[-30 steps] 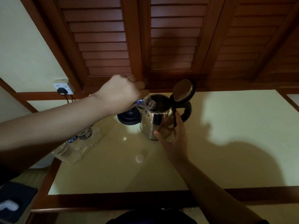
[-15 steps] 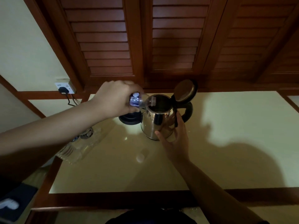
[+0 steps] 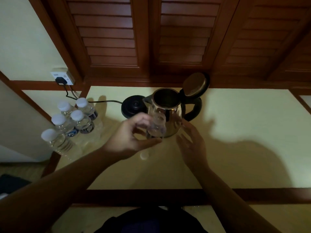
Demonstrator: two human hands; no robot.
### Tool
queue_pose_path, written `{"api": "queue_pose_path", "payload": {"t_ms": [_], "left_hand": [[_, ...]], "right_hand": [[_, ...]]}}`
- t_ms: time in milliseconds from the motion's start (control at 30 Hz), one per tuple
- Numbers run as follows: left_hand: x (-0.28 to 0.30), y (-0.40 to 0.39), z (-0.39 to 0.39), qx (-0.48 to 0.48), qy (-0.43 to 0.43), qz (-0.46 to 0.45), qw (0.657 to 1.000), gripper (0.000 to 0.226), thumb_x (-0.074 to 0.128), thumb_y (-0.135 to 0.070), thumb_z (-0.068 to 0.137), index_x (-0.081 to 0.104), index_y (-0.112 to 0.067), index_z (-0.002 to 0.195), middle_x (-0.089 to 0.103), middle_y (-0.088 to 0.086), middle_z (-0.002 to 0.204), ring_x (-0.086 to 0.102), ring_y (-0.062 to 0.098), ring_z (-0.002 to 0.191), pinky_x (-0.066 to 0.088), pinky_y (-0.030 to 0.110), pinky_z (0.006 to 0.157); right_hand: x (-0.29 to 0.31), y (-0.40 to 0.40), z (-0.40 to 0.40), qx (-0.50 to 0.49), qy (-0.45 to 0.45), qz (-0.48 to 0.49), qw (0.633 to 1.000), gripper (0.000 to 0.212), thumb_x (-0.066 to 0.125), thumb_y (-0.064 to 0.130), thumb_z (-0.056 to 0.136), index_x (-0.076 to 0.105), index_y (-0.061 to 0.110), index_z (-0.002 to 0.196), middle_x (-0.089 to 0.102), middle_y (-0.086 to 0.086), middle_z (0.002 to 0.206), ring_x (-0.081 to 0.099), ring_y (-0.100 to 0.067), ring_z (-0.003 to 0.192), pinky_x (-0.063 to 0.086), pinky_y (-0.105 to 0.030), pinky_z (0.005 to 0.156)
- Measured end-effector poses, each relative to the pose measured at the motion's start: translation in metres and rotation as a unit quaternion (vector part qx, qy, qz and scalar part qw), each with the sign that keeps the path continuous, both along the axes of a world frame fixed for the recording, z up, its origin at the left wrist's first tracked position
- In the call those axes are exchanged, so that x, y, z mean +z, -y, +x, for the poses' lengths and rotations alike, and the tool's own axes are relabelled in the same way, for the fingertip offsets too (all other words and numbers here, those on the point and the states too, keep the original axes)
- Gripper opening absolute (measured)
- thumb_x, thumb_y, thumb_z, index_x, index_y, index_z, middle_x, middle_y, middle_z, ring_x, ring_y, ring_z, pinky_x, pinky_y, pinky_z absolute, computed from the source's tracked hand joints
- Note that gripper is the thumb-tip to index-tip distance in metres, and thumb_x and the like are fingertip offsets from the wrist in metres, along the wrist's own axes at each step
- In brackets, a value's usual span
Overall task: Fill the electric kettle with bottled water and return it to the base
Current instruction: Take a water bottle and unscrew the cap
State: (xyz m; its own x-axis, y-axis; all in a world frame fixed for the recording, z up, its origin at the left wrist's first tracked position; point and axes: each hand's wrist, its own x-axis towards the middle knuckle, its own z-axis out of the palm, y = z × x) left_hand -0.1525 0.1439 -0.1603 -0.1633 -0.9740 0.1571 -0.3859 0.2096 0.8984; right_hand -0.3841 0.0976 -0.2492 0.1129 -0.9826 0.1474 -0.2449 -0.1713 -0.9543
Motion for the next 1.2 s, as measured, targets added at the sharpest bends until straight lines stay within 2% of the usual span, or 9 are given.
{"api": "queue_pose_path", "payload": {"t_ms": [167, 300, 400, 500, 633, 767, 867, 1067, 1200], "left_hand": [[-0.033, -0.008, -0.019, 0.020, -0.002, 0.076, 0.997, 0.055, 0.093, -0.021, 0.072, 0.067, -0.022, 0.120, 0.075, -0.010, 0.110, 0.071, 0.002, 0.104, 0.057, 0.018, 0.085], [-0.044, -0.007, -0.020, -0.032, -0.004, 0.022, 0.999, 0.053, 0.093, -0.016, 0.074, 0.065, -0.011, 0.120, 0.073, -0.004, 0.115, 0.070, 0.011, 0.112, 0.053, 0.032, 0.104], [-0.044, -0.003, -0.012, -0.080, 0.030, 0.038, 0.996, 0.067, 0.093, -0.025, 0.074, 0.060, -0.021, 0.132, 0.066, -0.011, 0.130, 0.061, 0.011, 0.126, 0.048, 0.036, 0.110], [-0.054, -0.001, 0.006, -0.074, 0.116, 0.059, 0.989, 0.079, 0.090, -0.026, 0.072, 0.052, -0.033, 0.141, 0.055, -0.015, 0.137, 0.052, 0.002, 0.128, 0.046, 0.025, 0.106], [-0.080, -0.009, 0.024, -0.036, 0.290, 0.039, 0.955, 0.069, 0.083, -0.052, 0.077, 0.057, -0.033, 0.138, 0.056, -0.014, 0.128, 0.052, 0.009, 0.113, 0.046, 0.036, 0.100], [-0.093, -0.014, 0.022, -0.040, 0.365, 0.012, 0.930, 0.049, 0.068, -0.057, 0.088, 0.066, -0.032, 0.130, 0.061, -0.009, 0.119, 0.049, 0.013, 0.102, 0.049, 0.041, 0.091], [-0.088, -0.014, 0.020, -0.030, 0.354, 0.001, 0.935, 0.039, 0.070, -0.048, 0.091, 0.069, -0.031, 0.126, 0.063, -0.008, 0.116, 0.052, 0.013, 0.101, 0.049, 0.039, 0.089], [-0.015, -0.012, 0.002, 0.068, 0.120, -0.094, 0.986, 0.032, 0.071, -0.043, 0.092, 0.072, -0.028, 0.121, 0.066, -0.011, 0.106, 0.060, 0.008, 0.089, 0.047, 0.018, 0.072], [0.014, -0.008, -0.011, -0.006, 0.137, -0.146, 0.980, 0.036, 0.074, -0.036, 0.091, 0.073, -0.020, 0.123, 0.065, -0.009, 0.109, 0.057, -0.001, 0.095, 0.043, 0.011, 0.079]], "right_hand": [[-0.007, -0.029, -0.015, 0.101, 0.020, 0.021, 0.994, 0.063, 0.070, 0.022, 0.084, 0.056, 0.021, 0.145, 0.058, 0.002, 0.149, 0.055, -0.011, 0.140, 0.048, -0.031, 0.115], [-0.004, -0.037, -0.008, 0.145, -0.028, 0.008, 0.989, 0.071, 0.086, 0.029, 0.086, 0.053, 0.025, 0.149, 0.059, 0.010, 0.148, 0.057, -0.012, 0.139, 0.049, -0.033, 0.112], [-0.003, -0.039, 0.000, 0.137, -0.037, -0.002, 0.990, 0.071, 0.089, 0.028, 0.084, 0.055, 0.028, 0.147, 0.063, 0.014, 0.144, 0.060, -0.006, 0.134, 0.052, -0.028, 0.109], [-0.005, -0.038, 0.003, 0.126, -0.051, -0.001, 0.991, 0.063, 0.090, 0.028, 0.085, 0.062, 0.024, 0.142, 0.070, 0.012, 0.134, 0.066, -0.003, 0.125, 0.054, -0.029, 0.107], [-0.005, -0.038, 0.005, 0.109, -0.051, 0.006, 0.993, 0.059, 0.088, 0.023, 0.086, 0.063, 0.025, 0.139, 0.073, 0.014, 0.127, 0.068, 0.002, 0.118, 0.055, -0.021, 0.100], [-0.007, -0.039, 0.005, 0.111, -0.059, 0.007, 0.992, 0.060, 0.087, 0.027, 0.087, 0.060, 0.027, 0.141, 0.070, 0.017, 0.131, 0.066, 0.004, 0.120, 0.054, -0.017, 0.100], [-0.008, -0.040, 0.006, 0.107, -0.061, 0.010, 0.992, 0.062, 0.087, 0.030, 0.087, 0.057, 0.031, 0.141, 0.069, 0.019, 0.132, 0.065, 0.005, 0.121, 0.054, -0.016, 0.100], [-0.010, -0.040, 0.007, 0.097, -0.062, 0.012, 0.993, 0.062, 0.086, 0.027, 0.087, 0.055, 0.049, 0.136, 0.067, 0.029, 0.133, 0.066, 0.003, 0.121, 0.057, -0.025, 0.101], [-0.009, -0.040, 0.009, 0.098, -0.060, 0.013, 0.993, 0.064, 0.086, 0.023, 0.088, 0.055, 0.050, 0.136, 0.067, 0.031, 0.130, 0.066, 0.003, 0.122, 0.056, -0.027, 0.103]]}}
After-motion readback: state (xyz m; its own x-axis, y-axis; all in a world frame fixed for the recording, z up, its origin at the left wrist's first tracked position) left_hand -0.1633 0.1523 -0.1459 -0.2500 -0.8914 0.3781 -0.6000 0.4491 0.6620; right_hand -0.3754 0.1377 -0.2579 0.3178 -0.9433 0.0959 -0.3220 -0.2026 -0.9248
